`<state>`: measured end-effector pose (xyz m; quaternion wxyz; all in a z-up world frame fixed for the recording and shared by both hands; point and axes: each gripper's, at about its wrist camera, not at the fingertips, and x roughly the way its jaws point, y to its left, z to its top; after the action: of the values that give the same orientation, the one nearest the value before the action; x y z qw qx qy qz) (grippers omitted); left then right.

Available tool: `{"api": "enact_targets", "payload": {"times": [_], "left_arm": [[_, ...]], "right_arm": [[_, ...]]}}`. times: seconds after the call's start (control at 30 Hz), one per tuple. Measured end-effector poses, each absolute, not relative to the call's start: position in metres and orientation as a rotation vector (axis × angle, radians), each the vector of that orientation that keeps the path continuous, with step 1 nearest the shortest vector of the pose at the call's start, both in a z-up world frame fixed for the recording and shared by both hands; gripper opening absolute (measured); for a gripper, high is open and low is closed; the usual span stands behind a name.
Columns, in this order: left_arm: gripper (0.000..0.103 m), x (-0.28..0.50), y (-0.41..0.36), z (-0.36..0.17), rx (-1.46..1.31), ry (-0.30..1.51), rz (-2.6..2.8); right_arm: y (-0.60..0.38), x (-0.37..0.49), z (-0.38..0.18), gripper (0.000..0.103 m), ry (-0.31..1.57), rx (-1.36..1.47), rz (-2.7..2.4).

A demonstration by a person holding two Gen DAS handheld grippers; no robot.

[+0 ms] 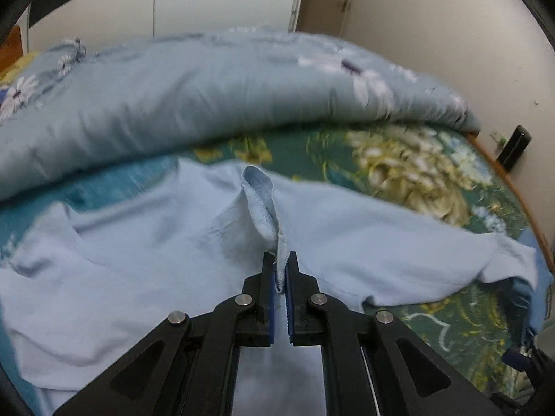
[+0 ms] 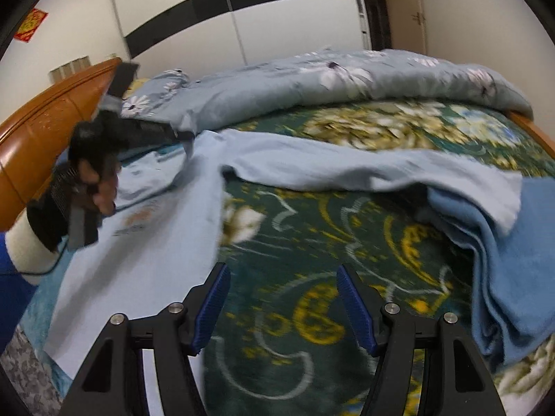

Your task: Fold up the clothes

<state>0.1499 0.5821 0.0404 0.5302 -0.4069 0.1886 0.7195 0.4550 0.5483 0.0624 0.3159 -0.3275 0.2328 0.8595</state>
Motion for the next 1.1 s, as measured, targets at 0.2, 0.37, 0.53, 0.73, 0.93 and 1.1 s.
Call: {"api": "enact_targets", "payload": {"times": [0.2, 0.37, 0.53, 0.73, 0.93, 1.1], "left_arm": [[0.013, 0.155, 0.588, 0.028, -1.027, 0.464, 1.675], [0.033, 0.145, 0.546, 0.061, -1.03, 0.386, 1.538], [0.033, 0.087, 0.472, 0.089, -0.962, 0.343, 1.69], [0.034, -0.035, 0.394, 0.07, -1.128, 0.141, 1.945], [0.034, -0.086, 0.385, 0.035, -1.245, -0.045, 1.856], [0.034, -0.095, 0.399, 0.02, -1.255, 0.023, 1.86]], "right_arm": [[0.557, 0.467, 0.05, 0.067, 0.661, -0.86, 2.242], [0.558, 0.458, 0.054, 0.067, 0.667, -0.843, 2.278], [0.564, 0.404, 0.07, 0.067, 0.64, -0.854, 2.398], [0.597, 0.309, 0.077, 0.067, 0.651, -0.92, 2.491], [0.642, 0.253, 0.058, 0.066, 0.765, -0.938, 2.412], [0.665, 0.228, 0.042, 0.058, 0.829, -0.95, 2.355]]}}
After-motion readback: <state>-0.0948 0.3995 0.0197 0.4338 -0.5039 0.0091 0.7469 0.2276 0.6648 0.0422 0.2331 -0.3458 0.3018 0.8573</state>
